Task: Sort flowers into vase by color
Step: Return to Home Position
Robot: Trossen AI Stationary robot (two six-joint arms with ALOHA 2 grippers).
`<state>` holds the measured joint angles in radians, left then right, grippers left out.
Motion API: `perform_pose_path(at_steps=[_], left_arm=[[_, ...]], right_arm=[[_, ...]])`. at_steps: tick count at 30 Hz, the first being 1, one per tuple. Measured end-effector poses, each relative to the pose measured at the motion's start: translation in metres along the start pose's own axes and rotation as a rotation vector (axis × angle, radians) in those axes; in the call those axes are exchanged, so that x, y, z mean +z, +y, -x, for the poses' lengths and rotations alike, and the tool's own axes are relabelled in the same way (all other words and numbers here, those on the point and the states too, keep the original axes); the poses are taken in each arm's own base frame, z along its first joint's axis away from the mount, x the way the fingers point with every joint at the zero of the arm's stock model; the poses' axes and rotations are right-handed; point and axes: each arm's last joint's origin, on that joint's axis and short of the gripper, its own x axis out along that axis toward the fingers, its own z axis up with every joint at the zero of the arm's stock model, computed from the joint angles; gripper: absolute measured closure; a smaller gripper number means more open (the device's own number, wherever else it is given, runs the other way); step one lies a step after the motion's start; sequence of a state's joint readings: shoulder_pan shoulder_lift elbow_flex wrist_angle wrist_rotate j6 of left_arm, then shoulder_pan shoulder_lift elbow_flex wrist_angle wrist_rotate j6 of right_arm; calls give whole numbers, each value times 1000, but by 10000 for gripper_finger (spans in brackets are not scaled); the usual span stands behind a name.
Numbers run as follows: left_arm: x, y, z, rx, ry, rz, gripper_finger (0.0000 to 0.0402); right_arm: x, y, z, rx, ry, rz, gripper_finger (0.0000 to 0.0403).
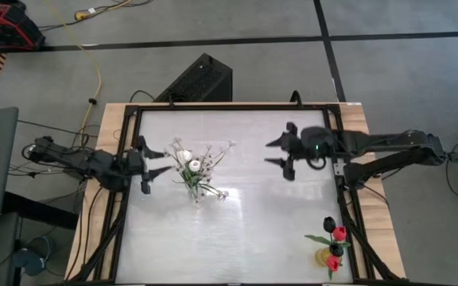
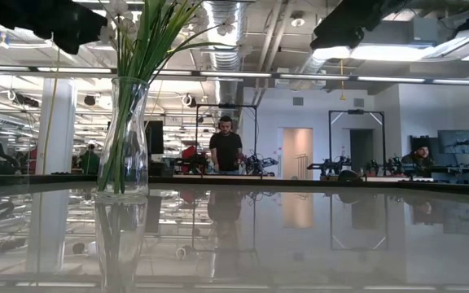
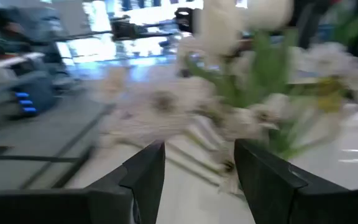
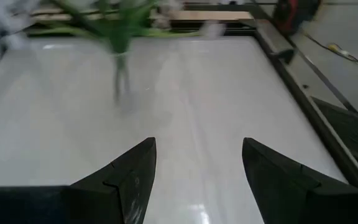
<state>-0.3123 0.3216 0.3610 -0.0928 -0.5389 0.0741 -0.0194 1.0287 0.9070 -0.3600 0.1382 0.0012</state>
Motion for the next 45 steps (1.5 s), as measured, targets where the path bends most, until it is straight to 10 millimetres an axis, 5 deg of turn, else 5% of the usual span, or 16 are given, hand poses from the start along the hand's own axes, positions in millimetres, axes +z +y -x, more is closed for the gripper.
perform_pose_path(at_steps=[8, 14, 17, 28, 45], left_arm=[[-12, 15, 14, 209, 108, 6, 220], [-13, 20, 19, 250, 17, 151, 223], [-18, 13, 14, 123, -62, 162, 229], [-49, 1, 4, -36, -24, 220, 253], [-63, -4, 3, -138, 74, 215, 310]], right_arm=[[-2, -34, -3, -14, -55, -27, 145], [-36, -51, -14, -63, -159, -67, 184], [-51, -55, -14, -83, -170, -117, 214], [-98, -28, -23, 69, -244, -118, 381], [-137, -13, -27, 130, -342, -179, 388]])
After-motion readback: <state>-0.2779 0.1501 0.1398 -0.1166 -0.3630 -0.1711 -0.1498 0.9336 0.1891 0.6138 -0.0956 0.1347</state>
